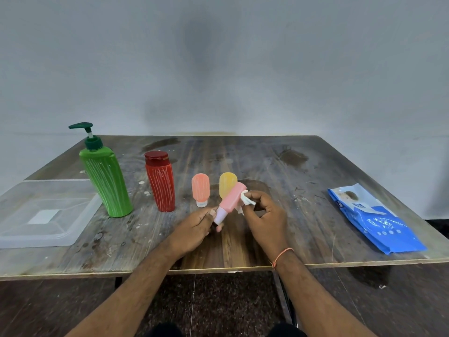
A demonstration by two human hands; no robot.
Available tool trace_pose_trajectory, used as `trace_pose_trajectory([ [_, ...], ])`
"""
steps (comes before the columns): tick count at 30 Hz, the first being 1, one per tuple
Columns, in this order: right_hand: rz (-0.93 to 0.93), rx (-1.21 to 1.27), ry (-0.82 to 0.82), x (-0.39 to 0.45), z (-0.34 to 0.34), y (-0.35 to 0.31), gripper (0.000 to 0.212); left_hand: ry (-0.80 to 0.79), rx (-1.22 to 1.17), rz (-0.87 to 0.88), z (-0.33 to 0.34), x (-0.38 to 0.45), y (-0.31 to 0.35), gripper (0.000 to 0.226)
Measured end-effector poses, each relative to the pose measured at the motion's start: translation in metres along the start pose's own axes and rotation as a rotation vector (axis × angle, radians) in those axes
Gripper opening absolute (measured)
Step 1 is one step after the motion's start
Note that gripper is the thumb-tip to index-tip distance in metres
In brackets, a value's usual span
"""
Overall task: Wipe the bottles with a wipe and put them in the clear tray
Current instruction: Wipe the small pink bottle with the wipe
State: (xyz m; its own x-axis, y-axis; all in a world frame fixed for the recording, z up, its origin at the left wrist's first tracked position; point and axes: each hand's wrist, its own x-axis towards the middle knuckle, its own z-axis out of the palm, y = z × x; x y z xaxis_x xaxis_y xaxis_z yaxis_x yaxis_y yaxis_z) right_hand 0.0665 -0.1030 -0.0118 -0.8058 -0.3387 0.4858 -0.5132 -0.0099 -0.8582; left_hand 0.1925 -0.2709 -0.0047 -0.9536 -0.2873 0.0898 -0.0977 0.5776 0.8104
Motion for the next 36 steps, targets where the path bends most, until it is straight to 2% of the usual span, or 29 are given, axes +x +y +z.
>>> trace_pose_trajectory([
  [9,0.218,0.225,0.030,0.009,-0.002,0.007,0.027,0.003,0.125,0.087,0.004,0.002,-0.007,0.043],
  [15,0.281,0.264,-0.089,0.012,-0.004,0.009,0.032,0.063,0.130,0.101,0.008,0.002,-0.001,0.038],
  [20,0.244,0.176,-0.294,0.010,-0.003,0.012,0.026,0.087,0.093,0.090,0.008,0.003,-0.005,0.043],
  [22,0.235,0.144,-0.322,0.009,-0.003,0.013,0.027,0.097,0.085,0.091,0.009,0.004,-0.005,0.044],
  [25,0.250,0.163,-0.323,0.009,-0.003,0.014,0.030,0.115,0.058,0.095,0.010,0.005,-0.009,0.034],
  [32,0.280,0.261,-0.213,0.010,-0.004,0.011,0.031,0.134,0.094,0.064,0.010,0.007,-0.013,0.039],
  [36,0.291,0.277,-0.179,0.012,-0.004,0.011,0.030,0.160,0.069,0.071,0.010,0.008,-0.010,0.020],
])
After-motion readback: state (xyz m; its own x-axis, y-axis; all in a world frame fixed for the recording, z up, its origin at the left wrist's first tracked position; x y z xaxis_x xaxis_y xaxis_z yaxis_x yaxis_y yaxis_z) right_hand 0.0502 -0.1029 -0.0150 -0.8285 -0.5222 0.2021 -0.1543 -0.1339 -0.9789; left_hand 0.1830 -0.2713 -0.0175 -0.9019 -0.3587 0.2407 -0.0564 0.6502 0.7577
